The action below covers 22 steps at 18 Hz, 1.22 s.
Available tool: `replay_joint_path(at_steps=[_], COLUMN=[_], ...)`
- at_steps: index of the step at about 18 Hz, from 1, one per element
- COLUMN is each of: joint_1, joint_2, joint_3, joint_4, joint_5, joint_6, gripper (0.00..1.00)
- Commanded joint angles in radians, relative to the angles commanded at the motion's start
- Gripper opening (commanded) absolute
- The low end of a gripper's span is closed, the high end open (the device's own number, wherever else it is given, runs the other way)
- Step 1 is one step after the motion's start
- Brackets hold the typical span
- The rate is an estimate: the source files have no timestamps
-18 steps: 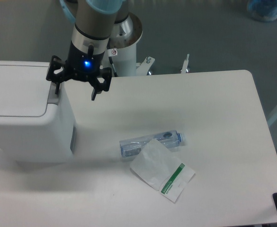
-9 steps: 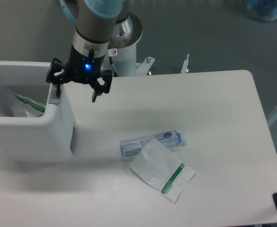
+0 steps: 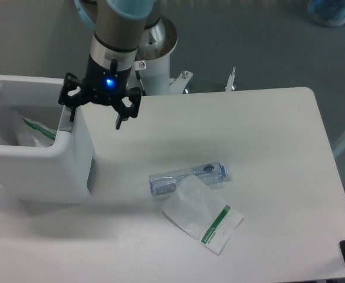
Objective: Open the trash can
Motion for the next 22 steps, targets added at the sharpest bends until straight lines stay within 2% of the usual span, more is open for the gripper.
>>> replay_joint_path(at_steps=[3,8,12,14,16,18,21,22], joint_1=[0.021,0.133,0.239,0.284,0.314,0.351,0.396,0.411], joint_2=[-0.038,-0.052,-0.094,-0.101,-0.135,-0.202,-0.238,-0.245], joint_3=[0.06,0.071,0.075,0.085,0.077,0.083,0.094,0.092], joint_4=[0.0,-0.003,-0.006,-0.008,-0.003,0.002,0.012,0.044], joint_5=[0.037,0.085,0.17,0.178,0.184,0.186,0.241,0.246], joint_6=[0.044,0.279,0.423,0.504,0.546,0.599,0.768,0.826], gripper=[1.0,1.0,1.0,1.0,1.0,1.0,1.0,1.0])
